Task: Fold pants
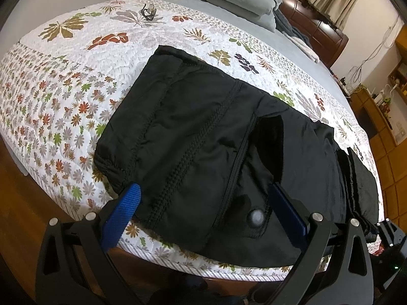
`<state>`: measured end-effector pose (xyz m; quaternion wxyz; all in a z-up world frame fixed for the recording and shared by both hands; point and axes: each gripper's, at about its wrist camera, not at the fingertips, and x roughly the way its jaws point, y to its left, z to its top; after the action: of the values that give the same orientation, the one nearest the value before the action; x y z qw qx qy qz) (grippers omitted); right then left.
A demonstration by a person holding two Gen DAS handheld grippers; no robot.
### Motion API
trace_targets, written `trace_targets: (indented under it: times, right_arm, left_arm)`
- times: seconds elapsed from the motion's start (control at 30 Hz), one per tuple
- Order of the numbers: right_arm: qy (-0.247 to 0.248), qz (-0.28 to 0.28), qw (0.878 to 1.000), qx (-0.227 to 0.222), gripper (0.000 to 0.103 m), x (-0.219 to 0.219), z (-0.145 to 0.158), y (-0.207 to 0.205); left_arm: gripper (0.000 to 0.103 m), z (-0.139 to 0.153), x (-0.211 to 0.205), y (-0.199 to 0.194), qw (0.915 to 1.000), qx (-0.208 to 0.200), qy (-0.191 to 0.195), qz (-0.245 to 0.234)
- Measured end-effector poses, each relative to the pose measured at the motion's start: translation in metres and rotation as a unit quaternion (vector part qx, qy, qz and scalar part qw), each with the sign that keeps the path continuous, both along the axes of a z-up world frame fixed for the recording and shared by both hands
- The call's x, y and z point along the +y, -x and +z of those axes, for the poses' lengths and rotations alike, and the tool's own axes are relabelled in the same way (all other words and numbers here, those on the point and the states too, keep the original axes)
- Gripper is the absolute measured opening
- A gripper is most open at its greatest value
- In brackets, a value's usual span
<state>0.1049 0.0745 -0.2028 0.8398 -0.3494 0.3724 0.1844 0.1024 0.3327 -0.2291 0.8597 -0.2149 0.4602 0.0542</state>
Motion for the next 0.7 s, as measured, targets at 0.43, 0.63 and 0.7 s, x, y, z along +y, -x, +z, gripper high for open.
trace_targets:
  times: [0.43,0.63,0.7]
  right_arm:
    - [-0.024,0.020,0.999,-0.019,0.044,0.001,0.044,0.023]
    - [-0.034,0.017,0.999,-0.016,0.045,-0.008,0.052,0.012]
    - [-0.062,-0.002,0.998,0.003,0.045,-0.023,0.057,-0.001]
  left_arm:
    - [0.100,0.014,0.006,0.018,0.9981,-0.034,0.045,0.025]
    - [0.100,0.029,-0.001,0.033,0.9967,-0.061,0.050,0.023]
    - [0.100,0.034,0.001,0.039,0.9960,-0.069,0.051,0.028]
